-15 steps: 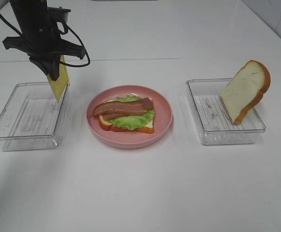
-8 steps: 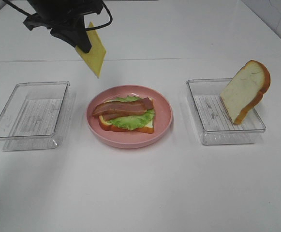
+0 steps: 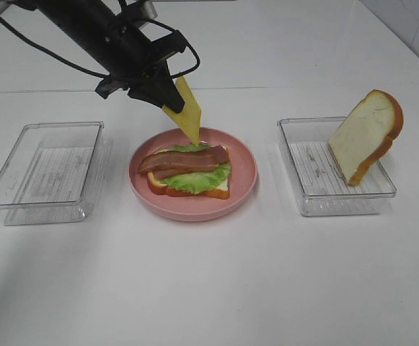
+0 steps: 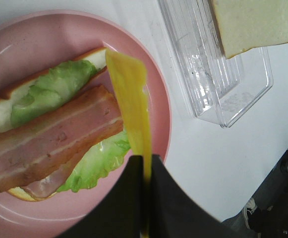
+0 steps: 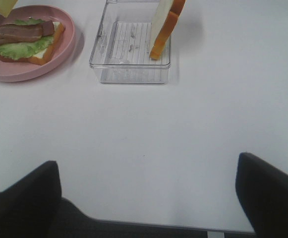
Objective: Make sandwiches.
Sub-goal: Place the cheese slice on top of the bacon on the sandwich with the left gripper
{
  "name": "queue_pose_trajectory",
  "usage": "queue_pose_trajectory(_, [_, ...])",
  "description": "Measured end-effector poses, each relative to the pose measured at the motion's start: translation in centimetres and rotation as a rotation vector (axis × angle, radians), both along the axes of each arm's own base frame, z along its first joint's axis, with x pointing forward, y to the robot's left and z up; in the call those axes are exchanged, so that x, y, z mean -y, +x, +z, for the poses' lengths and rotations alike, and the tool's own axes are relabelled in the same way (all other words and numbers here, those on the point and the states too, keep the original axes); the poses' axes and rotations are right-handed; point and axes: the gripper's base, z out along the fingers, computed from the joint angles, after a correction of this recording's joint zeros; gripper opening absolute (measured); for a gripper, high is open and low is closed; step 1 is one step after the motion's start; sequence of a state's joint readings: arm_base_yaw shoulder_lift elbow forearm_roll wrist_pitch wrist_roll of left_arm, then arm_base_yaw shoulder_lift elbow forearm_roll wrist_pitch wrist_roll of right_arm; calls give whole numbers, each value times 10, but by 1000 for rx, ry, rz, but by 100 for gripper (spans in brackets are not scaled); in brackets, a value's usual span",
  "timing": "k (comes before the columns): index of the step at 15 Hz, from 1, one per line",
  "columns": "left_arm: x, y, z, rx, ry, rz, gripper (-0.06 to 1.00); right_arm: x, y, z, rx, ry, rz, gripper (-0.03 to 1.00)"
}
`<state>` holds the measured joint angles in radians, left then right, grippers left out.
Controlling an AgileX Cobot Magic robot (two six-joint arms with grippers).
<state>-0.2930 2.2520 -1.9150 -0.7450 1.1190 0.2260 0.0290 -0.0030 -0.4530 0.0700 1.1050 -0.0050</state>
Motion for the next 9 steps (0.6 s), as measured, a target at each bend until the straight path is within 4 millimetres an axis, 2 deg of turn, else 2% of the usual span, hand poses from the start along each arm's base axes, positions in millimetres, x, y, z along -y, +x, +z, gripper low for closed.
queue_pose_trajectory(5, [5,3,-19,-38,-14,10,0,0,0,0,0,0,0,92])
queue_pose_trajectory(9, [29,-3,-44,-77,-3,-26,0,0,0,0,0,0,0,92])
